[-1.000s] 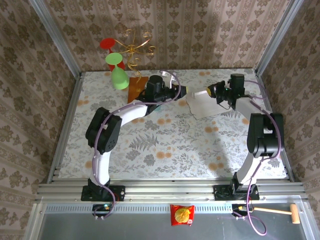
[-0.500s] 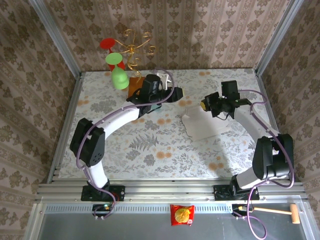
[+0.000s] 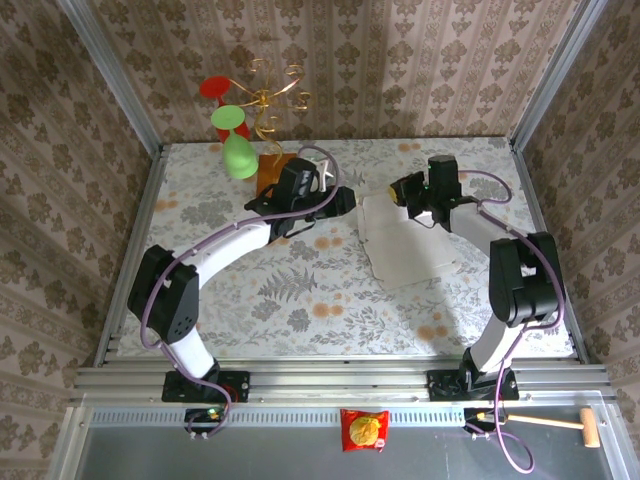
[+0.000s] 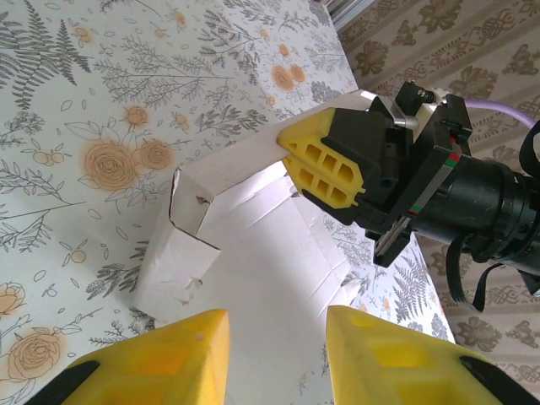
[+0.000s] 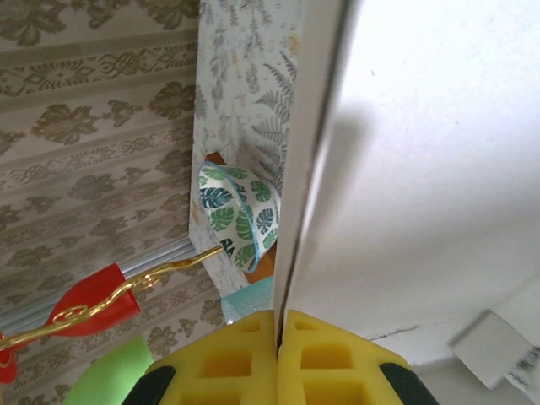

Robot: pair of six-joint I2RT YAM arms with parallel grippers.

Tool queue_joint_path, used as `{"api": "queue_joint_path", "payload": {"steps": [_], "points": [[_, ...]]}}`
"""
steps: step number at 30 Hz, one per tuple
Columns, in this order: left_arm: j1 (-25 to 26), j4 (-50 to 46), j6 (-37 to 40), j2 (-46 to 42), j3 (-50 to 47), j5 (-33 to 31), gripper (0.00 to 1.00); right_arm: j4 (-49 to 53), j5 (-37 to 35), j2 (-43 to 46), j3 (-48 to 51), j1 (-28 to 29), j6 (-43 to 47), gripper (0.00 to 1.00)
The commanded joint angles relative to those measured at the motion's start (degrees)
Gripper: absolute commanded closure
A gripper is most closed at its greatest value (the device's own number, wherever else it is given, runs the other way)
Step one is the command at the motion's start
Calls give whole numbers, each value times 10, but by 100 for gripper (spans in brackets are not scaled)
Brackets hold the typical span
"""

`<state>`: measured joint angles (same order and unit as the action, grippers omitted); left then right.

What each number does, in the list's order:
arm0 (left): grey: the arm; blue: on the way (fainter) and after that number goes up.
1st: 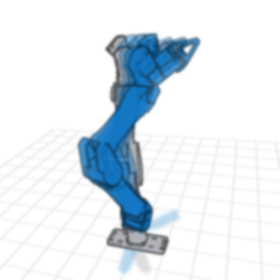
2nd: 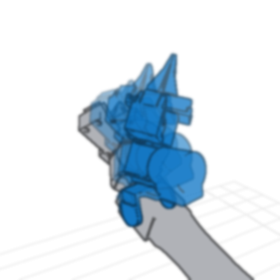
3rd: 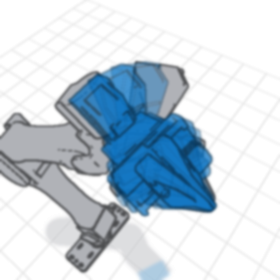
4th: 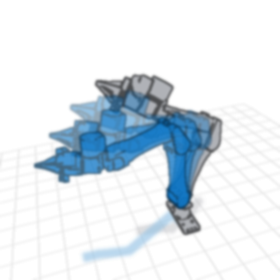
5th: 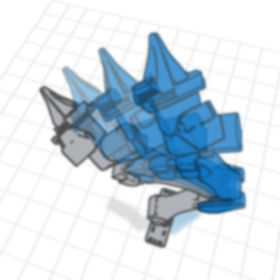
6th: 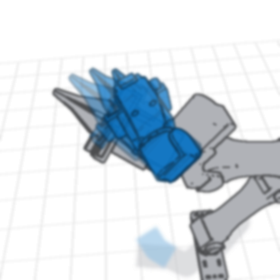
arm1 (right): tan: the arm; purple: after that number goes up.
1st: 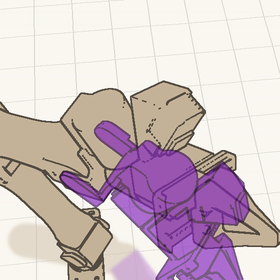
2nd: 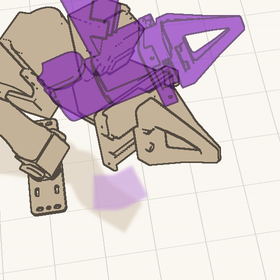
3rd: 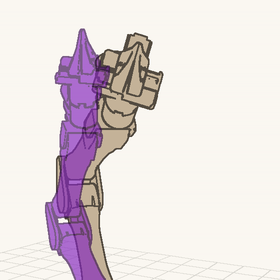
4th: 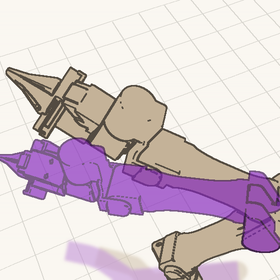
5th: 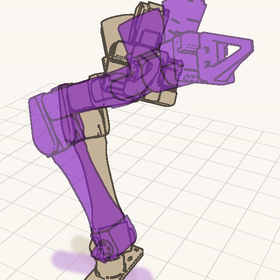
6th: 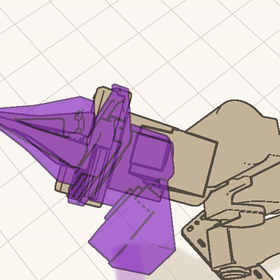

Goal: Fold the paper box

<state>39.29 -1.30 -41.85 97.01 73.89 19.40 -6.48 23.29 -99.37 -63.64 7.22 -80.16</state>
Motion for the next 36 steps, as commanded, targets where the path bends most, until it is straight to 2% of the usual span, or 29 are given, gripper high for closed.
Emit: {"api": "queue_joint_path", "payload": {"steps": [1, 8, 13, 17, 19, 22, 25, 29, 36], "points": [[-6, 11, -34, 9, 9, -8, 64, -73, 23, -12, 11, -7, 23, 100], [1, -3, -59, 58, 78, -8, 75, -80, 34, -6, 26, -20, 21, 100], [9, 9, -107, 59, 57, -41, 80, -96, 41, -8, 37, -25, 21, 100], [22, 23, -27, 51, 51, -28, 87, -128, 63, -21, 44, -35, 23, 100], [27, 19, 68, 43, 31, -23, 88, -131, 73, -22, 44, -41, 30, 100], [26, 98, 144, 33, -43, -4, 89, -136, 86, -22, 46, -47, 40, 100], [29, 163, 220, 32, -99, 1, 85, -150, 103, -31, 47, -51, 46, 100], [28, 275, 260, 57, -156, -3, 81, -175, 116, -40, 59, -58, 43, 100], [31, 329, 275, 122, -125, -10, 79, -195, 137, -39, 73, -69, 42, 100]]}}
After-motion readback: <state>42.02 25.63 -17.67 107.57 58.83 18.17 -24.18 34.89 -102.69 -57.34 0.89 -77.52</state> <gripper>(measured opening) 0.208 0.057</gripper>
